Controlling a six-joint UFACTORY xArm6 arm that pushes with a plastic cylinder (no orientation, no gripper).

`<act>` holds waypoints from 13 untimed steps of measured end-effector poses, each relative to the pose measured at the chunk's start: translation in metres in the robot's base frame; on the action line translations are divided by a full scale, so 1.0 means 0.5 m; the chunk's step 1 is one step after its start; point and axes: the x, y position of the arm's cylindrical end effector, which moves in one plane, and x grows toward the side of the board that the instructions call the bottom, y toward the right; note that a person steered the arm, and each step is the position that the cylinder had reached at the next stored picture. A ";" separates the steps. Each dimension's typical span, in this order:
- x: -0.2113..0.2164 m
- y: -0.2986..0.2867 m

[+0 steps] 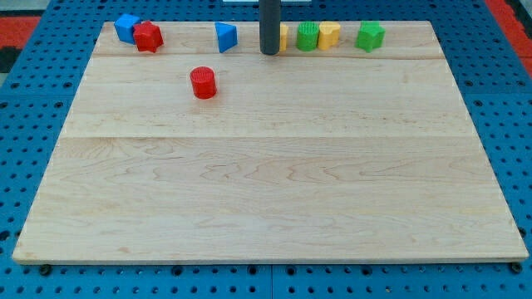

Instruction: Push the red circle to the right side of the board

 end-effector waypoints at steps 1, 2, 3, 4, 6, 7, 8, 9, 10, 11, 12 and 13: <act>-0.009 -0.003; 0.033 -0.043; 0.047 -0.154; 0.074 -0.229; 0.183 -0.208; 0.185 -0.102; 0.247 -0.089; 0.286 -0.059; 0.289 0.017; 0.273 0.079; 0.240 0.027; 0.240 0.062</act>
